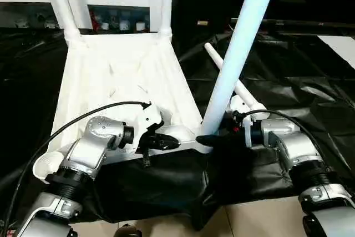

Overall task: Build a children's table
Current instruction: Rotate leg to tighten

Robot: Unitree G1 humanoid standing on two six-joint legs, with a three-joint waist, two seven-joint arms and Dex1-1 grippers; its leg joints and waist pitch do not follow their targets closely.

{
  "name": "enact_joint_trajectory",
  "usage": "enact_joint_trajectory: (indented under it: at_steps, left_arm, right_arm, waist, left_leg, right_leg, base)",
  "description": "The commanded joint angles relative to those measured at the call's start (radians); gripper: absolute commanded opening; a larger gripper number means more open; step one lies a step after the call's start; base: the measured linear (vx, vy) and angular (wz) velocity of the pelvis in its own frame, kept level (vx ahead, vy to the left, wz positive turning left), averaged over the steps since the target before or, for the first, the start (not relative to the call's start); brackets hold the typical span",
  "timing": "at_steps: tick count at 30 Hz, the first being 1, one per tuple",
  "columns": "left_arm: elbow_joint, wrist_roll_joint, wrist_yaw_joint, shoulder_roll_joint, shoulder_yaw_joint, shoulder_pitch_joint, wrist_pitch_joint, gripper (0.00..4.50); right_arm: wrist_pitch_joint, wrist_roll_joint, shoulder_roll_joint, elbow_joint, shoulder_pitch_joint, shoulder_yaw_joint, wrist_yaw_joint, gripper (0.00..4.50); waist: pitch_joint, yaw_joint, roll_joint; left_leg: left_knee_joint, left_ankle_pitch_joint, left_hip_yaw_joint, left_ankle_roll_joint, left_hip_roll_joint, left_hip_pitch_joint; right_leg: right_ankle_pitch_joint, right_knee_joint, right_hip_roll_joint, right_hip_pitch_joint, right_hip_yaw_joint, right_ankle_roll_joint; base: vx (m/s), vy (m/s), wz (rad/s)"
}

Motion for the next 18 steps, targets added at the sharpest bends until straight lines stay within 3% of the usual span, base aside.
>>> enact_joint_trajectory:
  at_steps: [1, 6, 7, 9, 11, 13, 15, 16, 18]
  left_arm:
    - [-0.029, -0.033, 0.084, -0.076, 0.005, -0.043, -0.033, 0.0]
    - [-0.062, -0.023, 0.181, -0.123, 0.022, -0.032, -0.003, 0.0]
    - [-0.1, -0.005, 0.254, -0.155, 0.025, -0.018, 0.043, 0.0]
    - [-0.124, 0.005, 0.295, -0.174, 0.025, -0.008, 0.072, 0.0]
    - [-0.151, 0.029, 0.373, -0.208, 0.028, 0.003, 0.121, 0.0]
    - [-0.16, 0.032, 0.392, -0.218, 0.027, 0.007, 0.132, 0.0]
    - [-0.173, 0.034, 0.412, -0.233, 0.027, 0.012, 0.143, 0.0]
    - [-0.199, 0.033, 0.438, -0.254, 0.018, 0.025, 0.16, 0.0]
    - [-0.204, 0.032, 0.44, -0.257, 0.015, 0.028, 0.161, 0.0]
  right_arm:
    - [0.0, -0.013, 0.078, 0.01, 0.004, 0.053, -0.055, 2.88]
    - [-0.028, -0.07, 0.141, 0.127, -0.034, 0.022, -0.291, 2.75]
    - [-0.025, -0.072, 0.193, 0.216, -0.073, -0.019, -0.448, 2.74]
    - [-0.019, -0.067, 0.223, 0.263, -0.096, -0.044, -0.533, 2.73]
    - [-0.015, -0.058, 0.263, 0.326, -0.132, -0.083, -0.667, 2.72]
    - [-0.016, -0.053, 0.275, 0.344, -0.142, -0.095, -0.695, 2.72]
    - [-0.021, -0.047, 0.287, 0.36, -0.151, -0.104, -0.71, 3.26]
    - [-0.039, -0.039, 0.308, 0.388, -0.17, -0.111, -0.707, 3.26]
    - [-0.04, -0.036, 0.312, 0.392, -0.173, -0.112, -0.7, 3.49]
  waist:
    - [-0.069, -0.006, 0.005]
    - [-0.064, -0.021, 0.003]
    - [-0.064, -0.027, 0.003]
    - [-0.064, -0.04, 0.003]
    - [-0.057, -0.055, 0.004]
    - [-0.06, -0.061, -0.002]
    - [-0.06, -0.062, 0.002]
    - [-0.06, -0.062, -0.005]
    - [-0.059, -0.061, 0.001]
  left_leg:
    - [-0.066, -0.186, -0.008, 0.009, 0.017, 0.023]
    - [-0.071, -0.238, -0.012, -0.025, 0.016, 0.024]
    - [-0.071, -0.248, -0.012, -0.031, 0.016, 0.024]
    - [-0.074, -0.251, -0.017, -0.042, 0.015, 0.015]
    - [-0.08, -0.3, -0.02, -0.049, 0.018, 0.018]
    - [-0.074, -0.332, -0.018, -0.043, 0.013, 0.027]
    - [-0.075, -0.328, -0.018, -0.038, 0.014, 0.026]
    - [-0.076, -0.329, -0.017, -0.035, 0.015, 0.027]
    - [-0.077, -0.336, -0.018, -0.033, 0.015, 0.028]
  right_leg:
    - [-0.088, -0.075, -0.05, 0.046, 0.044, -0.224]
    - [-0.215, -0.087, -0.055, 0.042, 0.044, -0.195]
    - [-0.239, -0.089, -0.056, 0.04, 0.045, -0.19]
    - [-0.261, -0.089, -0.056, 0.048, 0.042, -0.183]
    - [-0.315, -0.099, -0.057, 0.04, 0.041, -0.176]
    - [-0.361, -0.105, -0.054, 0.035, 0.043, -0.151]
    - [-0.346, -0.105, -0.051, 0.033, 0.045, -0.146]
    - [-0.335, -0.105, -0.049, 0.033, 0.044, -0.145]
    - [-0.34, -0.107, -0.05, 0.03, 0.044, -0.146]
  base:
    - [0.0, 0.0, 0.0]
    - [0.0, 0.0, 0.0]
    - [0.0, 0.0, 0.0]
    - [0.0, 0.0, 0.0]
    - [0.0, 0.0, 0.0]
    - [0.0, 0.0, 0.0]
    - [0.0, 0.0, 0.0]
    - [0.0, 0.0, 0.0]
    - [0.0, 0.0, 0.0]
